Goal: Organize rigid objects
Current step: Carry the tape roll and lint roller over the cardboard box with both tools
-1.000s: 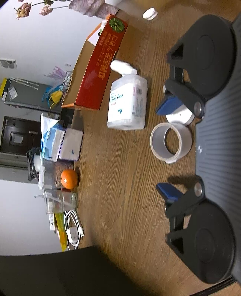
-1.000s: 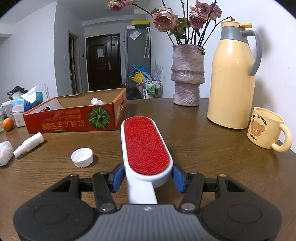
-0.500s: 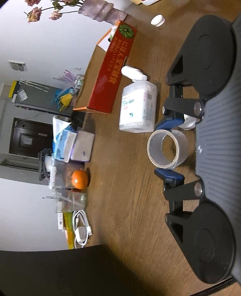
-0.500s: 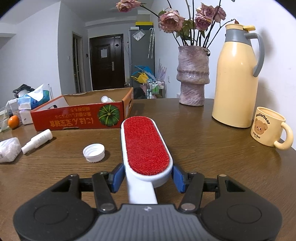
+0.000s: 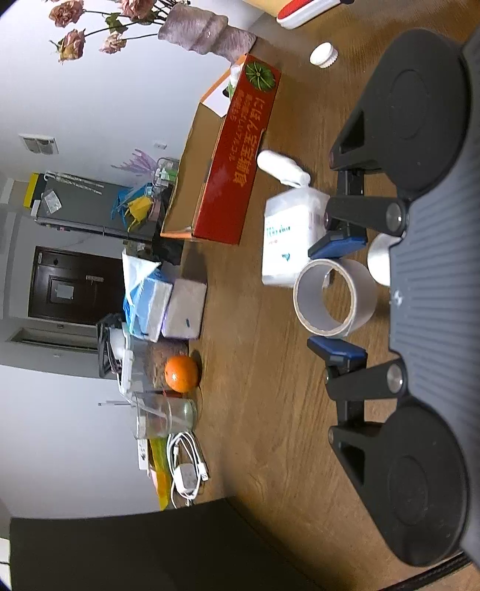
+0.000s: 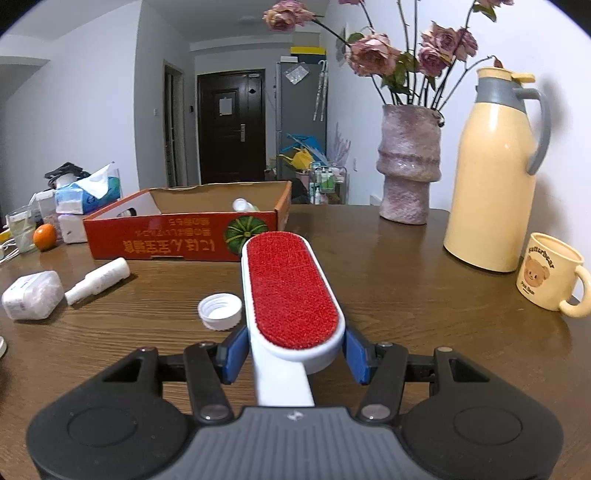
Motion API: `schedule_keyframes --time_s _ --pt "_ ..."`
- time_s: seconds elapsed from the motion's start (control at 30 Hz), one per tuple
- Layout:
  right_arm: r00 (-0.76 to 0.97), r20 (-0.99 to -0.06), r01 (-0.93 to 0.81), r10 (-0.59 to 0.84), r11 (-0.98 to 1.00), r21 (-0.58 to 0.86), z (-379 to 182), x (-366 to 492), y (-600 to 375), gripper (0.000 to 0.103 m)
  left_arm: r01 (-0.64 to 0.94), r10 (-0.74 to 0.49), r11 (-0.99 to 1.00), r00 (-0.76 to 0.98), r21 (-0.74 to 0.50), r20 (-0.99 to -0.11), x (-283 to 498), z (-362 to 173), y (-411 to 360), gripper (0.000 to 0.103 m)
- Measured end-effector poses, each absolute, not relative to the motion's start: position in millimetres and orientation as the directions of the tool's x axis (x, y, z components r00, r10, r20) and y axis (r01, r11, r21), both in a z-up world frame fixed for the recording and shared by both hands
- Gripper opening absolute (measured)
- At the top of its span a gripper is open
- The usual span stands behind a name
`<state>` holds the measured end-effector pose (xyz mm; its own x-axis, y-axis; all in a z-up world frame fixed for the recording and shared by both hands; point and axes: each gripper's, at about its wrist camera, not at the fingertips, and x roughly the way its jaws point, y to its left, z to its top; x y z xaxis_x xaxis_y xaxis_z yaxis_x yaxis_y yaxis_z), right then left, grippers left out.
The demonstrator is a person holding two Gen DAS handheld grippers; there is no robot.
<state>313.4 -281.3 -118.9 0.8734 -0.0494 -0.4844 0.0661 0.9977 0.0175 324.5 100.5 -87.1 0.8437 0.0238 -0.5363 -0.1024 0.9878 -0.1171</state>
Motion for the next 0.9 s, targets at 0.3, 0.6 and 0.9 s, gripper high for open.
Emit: schedule_keyframes --time_s 0.3,0.6,0.9 --pt "0.880 -0.475 0.037 -0.030 0.999 0.005 -109.7 316.5 -270.9 0.055 -0.061 -0.003 0.993 0.854 -0.105 -0.520 332.6 -74.8 77.9 0.046" --pt "0.885 -0.465 0.015 -0.015 1.000 -0.005 -101.8 325.2 -262.1 0.055 -0.002 -0.043 0.996 0.864 -0.089 -0.502 344.1 -63.6 46.7 0.046" --pt "0.893 -0.451 -0.018 0.012 1.000 -0.010 -94.1 336.8 -248.8 0.055 0.053 -0.085 0.995 0.871 -0.080 -0.484 356.6 -54.0 15.6 0.046"
